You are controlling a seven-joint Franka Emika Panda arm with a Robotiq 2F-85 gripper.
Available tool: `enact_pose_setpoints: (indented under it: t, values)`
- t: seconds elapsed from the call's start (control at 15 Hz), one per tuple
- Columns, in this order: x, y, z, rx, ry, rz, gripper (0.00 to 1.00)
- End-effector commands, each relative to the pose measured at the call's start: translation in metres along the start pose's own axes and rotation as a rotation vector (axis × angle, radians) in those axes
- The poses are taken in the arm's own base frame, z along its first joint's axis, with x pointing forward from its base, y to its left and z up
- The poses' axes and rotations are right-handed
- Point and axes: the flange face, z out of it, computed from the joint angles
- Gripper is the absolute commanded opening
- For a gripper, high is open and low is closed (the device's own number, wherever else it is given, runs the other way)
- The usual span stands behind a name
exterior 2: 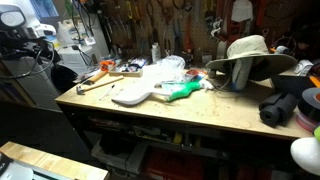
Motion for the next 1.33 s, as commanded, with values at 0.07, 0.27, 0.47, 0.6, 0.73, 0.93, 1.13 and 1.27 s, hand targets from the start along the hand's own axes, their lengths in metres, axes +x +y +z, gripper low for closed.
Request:
enact_pose_setpoints:
  t: [0.07,0.27,0.47,0.6,0.73,0.93,1.13,1.27]
  values:
    - [0.000,0.000,0.000,0.000,-0.003,0.000,1.00]
    - [0.000,0.000,0.001,-0.001,-0.004,0.001,1.00]
    - [0.000,0.000,0.001,-0.001,-0.004,0.001,1.00]
    - [0.000,0.000,0.001,-0.001,-0.004,0.001,1.00]
    - [0.000,0.000,0.001,-0.001,-0.004,0.001,1.00]
    - [0.017,0.026,-0.008,0.005,0.043,0.072,1.00]
    - [0.041,0.068,-0.022,-0.024,0.162,0.136,1.00]
    - [0.055,0.098,-0.029,-0.057,0.242,0.175,1.00]
